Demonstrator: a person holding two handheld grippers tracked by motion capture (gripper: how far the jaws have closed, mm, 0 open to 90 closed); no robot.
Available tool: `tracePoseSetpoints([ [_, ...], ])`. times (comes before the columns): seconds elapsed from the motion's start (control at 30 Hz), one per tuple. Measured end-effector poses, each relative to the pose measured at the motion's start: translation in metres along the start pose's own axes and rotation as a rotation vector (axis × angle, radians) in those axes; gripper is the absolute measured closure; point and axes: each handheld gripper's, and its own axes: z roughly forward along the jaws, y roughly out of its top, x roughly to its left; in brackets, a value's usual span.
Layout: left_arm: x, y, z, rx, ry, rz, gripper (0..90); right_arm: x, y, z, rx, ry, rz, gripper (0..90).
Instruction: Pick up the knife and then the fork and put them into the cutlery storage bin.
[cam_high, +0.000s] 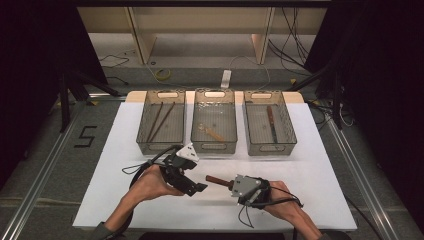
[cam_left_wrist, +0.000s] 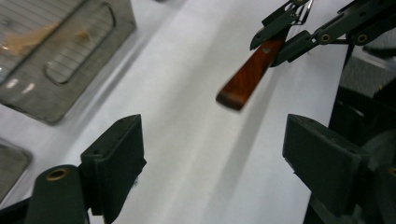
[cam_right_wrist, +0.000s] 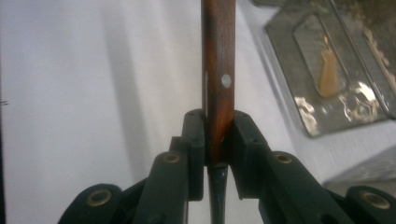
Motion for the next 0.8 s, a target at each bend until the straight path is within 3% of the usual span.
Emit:
tracePoseSetpoints([
  [0.07,0.002,-0.003,-0.002,-0.032,0.013,-0.023,19.3,-0.008,-0.004,-0.002,-0.003,-0.006,0.031,77.6],
  [0.23,0.006,-0.01,-0.002,-0.088,0.039,-0.056,17.9,-0.03,-0.011,-0.006,-0.024,-0.014,0.18,77.6],
  [0.43,0.01,-0.017,-0.004,-0.152,0.071,-0.092,17.9,-0.056,-0.018,-0.011,-0.027,-0.024,0.315,77.6],
  [0.8,0.016,-0.042,-0.017,-0.256,0.15,-0.179,17.7,-0.098,-0.031,-0.025,-0.064,-0.077,0.49,77.6],
])
